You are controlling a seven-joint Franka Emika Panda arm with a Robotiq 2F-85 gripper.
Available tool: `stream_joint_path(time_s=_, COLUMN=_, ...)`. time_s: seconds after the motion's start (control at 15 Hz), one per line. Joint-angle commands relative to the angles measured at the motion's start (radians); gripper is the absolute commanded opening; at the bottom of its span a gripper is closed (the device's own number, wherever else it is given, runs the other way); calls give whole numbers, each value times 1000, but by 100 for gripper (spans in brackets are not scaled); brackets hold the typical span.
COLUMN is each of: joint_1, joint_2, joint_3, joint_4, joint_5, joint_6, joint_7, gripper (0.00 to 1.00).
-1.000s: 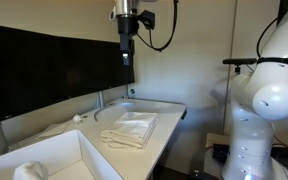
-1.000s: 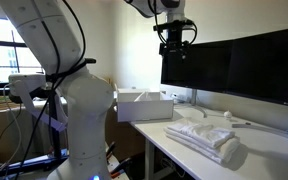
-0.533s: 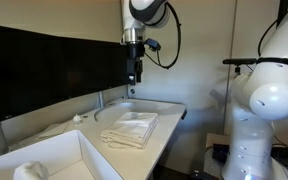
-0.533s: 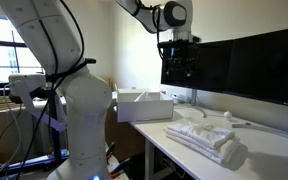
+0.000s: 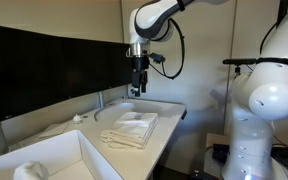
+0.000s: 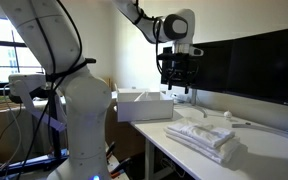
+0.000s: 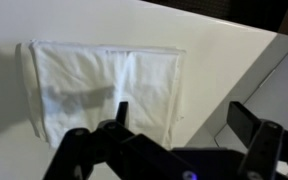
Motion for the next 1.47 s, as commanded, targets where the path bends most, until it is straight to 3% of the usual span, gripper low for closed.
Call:
stream_joint_path(time_s=0.0, joint_1=-9, joint_2=0, joint_3=8, joint_4=2, joint_5=4, joint_6=-2, joint_7=-3, gripper=100)
stream_joint_path(time_s=1.2, joint_1=-9, joint_2=0, joint_3=8, joint_4=2, joint_5=4, joint_6=-2, joint_7=-3, gripper=100)
stream_joint_path(time_s=1.4, joint_1=27, joint_2=17, joint_3=44, joint_4=18, joint_5=3, joint_6=-3, joint_7=-16, gripper=100)
